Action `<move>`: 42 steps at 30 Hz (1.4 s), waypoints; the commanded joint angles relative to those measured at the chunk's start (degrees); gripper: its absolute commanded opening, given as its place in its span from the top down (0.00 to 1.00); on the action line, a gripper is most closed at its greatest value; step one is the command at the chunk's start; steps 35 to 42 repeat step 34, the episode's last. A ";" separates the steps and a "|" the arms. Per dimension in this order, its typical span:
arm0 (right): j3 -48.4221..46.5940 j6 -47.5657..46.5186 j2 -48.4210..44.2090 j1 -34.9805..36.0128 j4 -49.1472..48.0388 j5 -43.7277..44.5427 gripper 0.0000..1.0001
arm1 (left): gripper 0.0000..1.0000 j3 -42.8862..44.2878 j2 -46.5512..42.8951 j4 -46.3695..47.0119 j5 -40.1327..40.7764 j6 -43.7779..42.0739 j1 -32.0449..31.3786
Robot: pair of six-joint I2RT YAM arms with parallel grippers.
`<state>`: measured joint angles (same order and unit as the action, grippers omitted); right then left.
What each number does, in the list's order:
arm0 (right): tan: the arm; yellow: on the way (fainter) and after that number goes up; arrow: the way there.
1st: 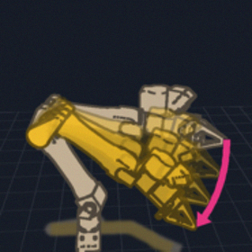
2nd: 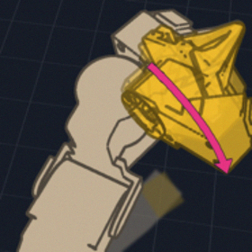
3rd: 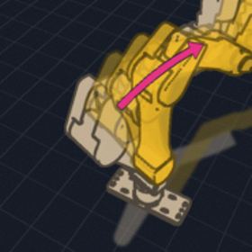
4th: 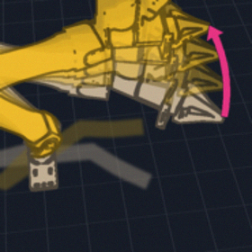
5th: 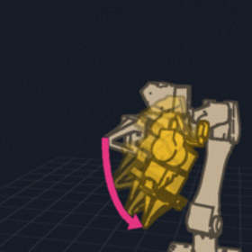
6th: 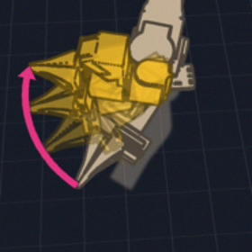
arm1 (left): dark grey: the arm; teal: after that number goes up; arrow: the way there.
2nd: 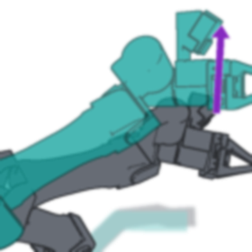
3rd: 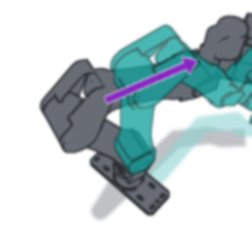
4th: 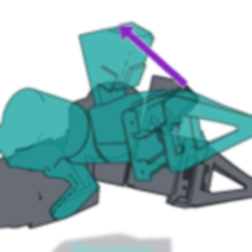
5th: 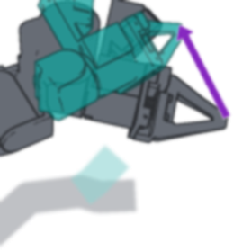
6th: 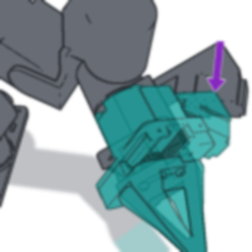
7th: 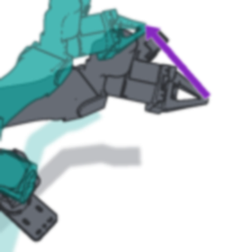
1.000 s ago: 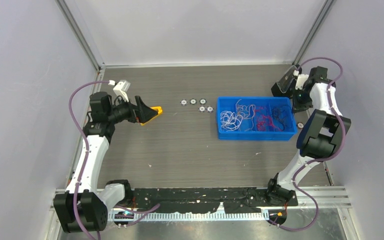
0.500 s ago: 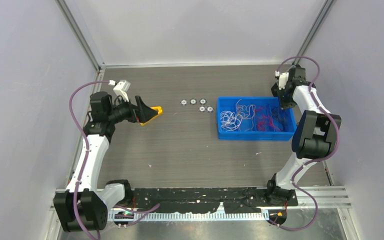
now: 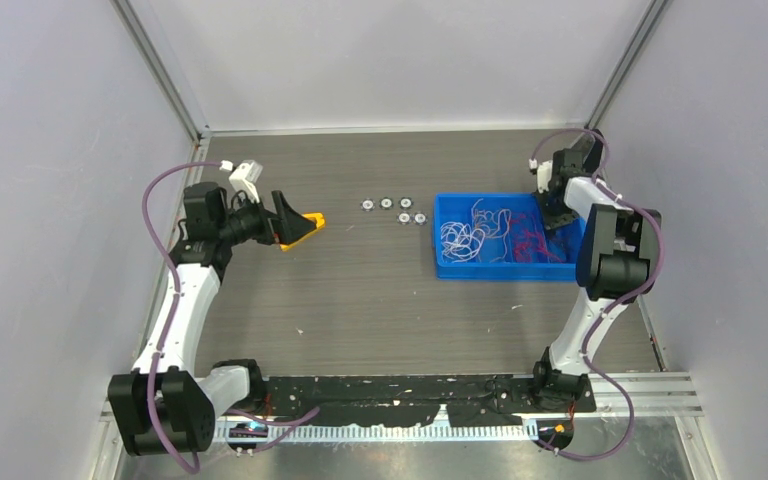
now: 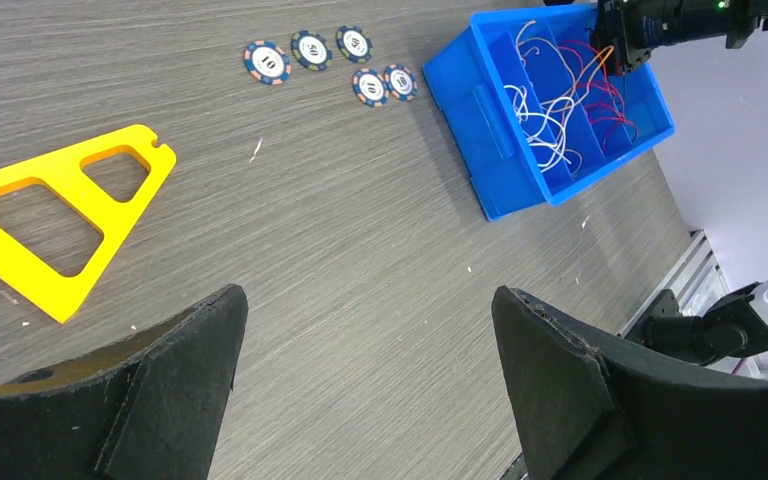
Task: Untangle the cables
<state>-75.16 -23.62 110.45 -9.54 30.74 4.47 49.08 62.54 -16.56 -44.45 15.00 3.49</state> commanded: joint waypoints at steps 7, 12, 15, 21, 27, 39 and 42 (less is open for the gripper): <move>-1.21 1.81 -10.92 0.84 5.58 -1.10 0.73 | 0.01 4.49 -0.81 -2.63 2.48 -1.93 -0.12; -7.35 0.95 -18.24 -1.08 14.09 -3.48 0.54 | 0.00 6.39 -1.50 -7.18 5.62 -4.11 -0.12; -12.11 -0.25 -20.61 -2.61 20.08 -8.63 0.37 | 0.00 9.27 -0.80 -13.24 8.38 -7.07 -0.11; -17.34 -1.36 -27.46 -3.77 27.25 -23.26 0.03 | 0.00 23.74 6.06 -36.78 16.88 -16.37 -0.23; -1.13 7.26 -42.76 3.17 18.79 -29.00 0.05 | 0.00 20.18 -1.62 -40.43 27.03 -21.32 -2.85; 13.13 9.76 -53.07 5.40 12.97 -28.28 0.05 | 0.00 13.57 -9.13 -42.56 33.28 -22.75 -5.24; 13.13 9.76 -53.07 5.40 12.97 -28.28 0.05 | 0.00 13.57 -9.13 -42.56 33.28 -22.75 -5.24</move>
